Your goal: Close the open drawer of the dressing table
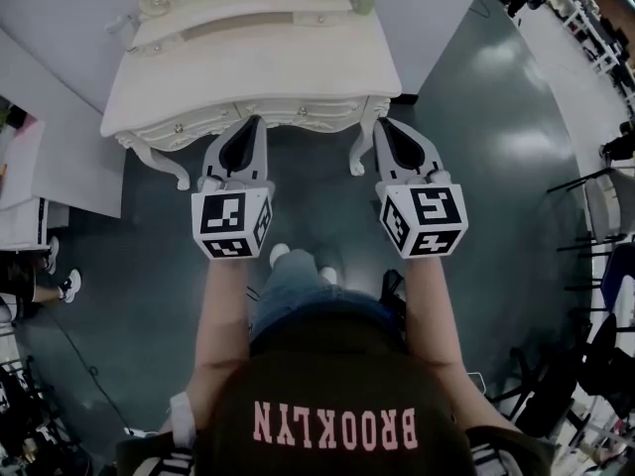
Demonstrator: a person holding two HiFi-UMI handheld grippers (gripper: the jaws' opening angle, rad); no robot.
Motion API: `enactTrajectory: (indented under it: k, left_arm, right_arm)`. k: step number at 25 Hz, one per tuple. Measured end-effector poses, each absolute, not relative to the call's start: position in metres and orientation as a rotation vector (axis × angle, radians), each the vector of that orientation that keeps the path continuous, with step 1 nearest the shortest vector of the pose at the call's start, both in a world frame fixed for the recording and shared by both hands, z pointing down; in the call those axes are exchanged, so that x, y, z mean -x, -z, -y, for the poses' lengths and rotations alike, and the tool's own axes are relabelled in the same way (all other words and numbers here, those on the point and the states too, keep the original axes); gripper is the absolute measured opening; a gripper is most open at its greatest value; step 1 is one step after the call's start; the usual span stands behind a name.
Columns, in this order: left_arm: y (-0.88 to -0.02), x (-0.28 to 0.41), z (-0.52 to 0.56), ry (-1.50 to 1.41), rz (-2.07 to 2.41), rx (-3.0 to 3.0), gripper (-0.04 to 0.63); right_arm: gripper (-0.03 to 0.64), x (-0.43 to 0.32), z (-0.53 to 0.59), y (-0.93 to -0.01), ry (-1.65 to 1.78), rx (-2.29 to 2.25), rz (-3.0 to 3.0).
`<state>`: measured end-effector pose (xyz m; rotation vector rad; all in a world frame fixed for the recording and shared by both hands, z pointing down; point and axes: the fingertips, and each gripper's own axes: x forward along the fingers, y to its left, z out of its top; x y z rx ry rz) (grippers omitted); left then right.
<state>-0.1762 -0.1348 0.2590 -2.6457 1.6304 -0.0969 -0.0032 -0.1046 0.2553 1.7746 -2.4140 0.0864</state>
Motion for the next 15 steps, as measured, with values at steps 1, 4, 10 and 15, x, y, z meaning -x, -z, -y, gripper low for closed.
enactTrajectory:
  k: [1,4,10,15]
  left_arm:
    - [-0.256,0.175,0.134,0.089,-1.627,2.648,0.009]
    - [-0.251,0.172,0.13,0.08,-1.619,2.646,0.01]
    - [-0.247,0.163,0.123,0.073,-1.605,2.63,0.011]
    - [-0.241,0.164,0.122,0.075,-1.607,2.609,0.011]
  right_arm:
    - [-0.003,0.002,0.102,-0.252,-0.08,-1.786,2.42]
    - [-0.002,0.0,0.099,-0.246,-0.032,-1.789,2.43]
    - [-0.003,0.001,0.093,-0.243,0.015,-1.782,2.47]
    - [-0.003,0.0,0.091,-0.238,0.027,-1.791,2.483]
